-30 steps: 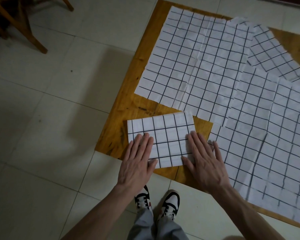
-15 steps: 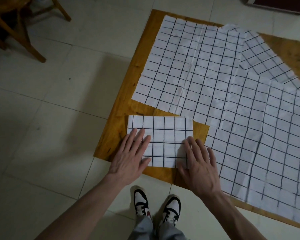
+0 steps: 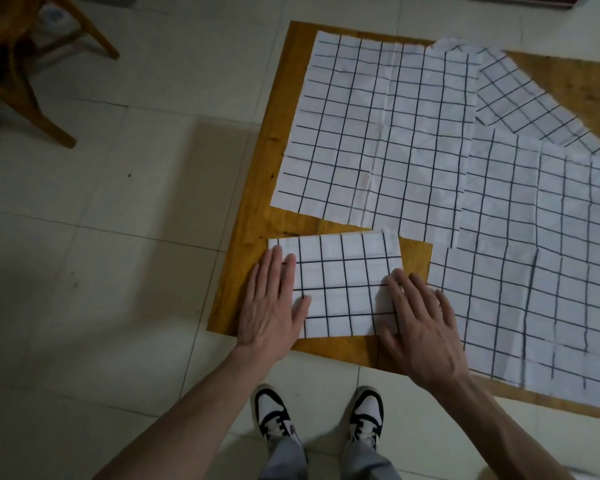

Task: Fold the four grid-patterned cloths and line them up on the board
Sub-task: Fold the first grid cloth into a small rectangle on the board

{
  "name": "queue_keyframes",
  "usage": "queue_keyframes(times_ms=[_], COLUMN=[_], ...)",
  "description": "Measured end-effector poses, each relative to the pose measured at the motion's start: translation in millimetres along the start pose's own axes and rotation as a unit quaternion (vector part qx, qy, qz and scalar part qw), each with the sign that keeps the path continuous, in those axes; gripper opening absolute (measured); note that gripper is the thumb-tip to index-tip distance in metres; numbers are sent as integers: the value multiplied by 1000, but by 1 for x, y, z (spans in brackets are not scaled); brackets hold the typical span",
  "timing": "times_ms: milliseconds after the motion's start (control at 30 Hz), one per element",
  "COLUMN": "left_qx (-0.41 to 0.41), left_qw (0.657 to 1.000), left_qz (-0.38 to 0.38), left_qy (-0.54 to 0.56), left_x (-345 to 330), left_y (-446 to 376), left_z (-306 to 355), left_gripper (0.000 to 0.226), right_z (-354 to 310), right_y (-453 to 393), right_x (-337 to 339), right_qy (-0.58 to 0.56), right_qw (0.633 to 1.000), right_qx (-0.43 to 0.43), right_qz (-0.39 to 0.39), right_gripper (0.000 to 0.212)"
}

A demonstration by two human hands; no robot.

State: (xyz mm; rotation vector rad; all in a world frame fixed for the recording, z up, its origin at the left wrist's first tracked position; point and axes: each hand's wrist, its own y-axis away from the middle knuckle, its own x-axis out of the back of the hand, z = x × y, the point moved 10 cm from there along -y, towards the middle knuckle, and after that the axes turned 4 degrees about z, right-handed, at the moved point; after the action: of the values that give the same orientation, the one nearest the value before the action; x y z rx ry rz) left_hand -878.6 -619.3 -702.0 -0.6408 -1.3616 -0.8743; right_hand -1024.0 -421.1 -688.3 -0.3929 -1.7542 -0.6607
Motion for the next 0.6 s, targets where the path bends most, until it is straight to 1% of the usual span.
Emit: queue_keyframes(times_ms=[100,167,233,300,367,433,500,600], left_qx=[1,-4,-26,-60,-83,-93,-84,-56], left_qw=[1000,1000,999,997,995,994,995,998], left_qz=[-4,1,16,40,59,55,34,-11], left_qy=[-5,-9,-12,-6,5,18,30,39], left_x=[-1,4,14,26,31,28,17,0], left_y=[0,0,0,5,13,21,27,33], left_z=[1,3,12,29,48,61,65,59], left_gripper=[78,75,69,65,66,64,64,70], right_z=[-3,-6,-7,-8,-8,-8,-8,-6], right_y=[0,0,0,2,4,5,4,3], right_x=[3,8,18,27,31,30,31,30], right_qy=[-12,-44,-111,-165,-174,-141,-102,-102], right_qw=[1000,998,987,968,953,946,943,931], right_qx=[-17,-43,-100,-170,-230,-279,-314,-350], right_qz=[5,21,53,84,97,81,51,6], right_gripper=[86,91,94,96,96,95,95,88])
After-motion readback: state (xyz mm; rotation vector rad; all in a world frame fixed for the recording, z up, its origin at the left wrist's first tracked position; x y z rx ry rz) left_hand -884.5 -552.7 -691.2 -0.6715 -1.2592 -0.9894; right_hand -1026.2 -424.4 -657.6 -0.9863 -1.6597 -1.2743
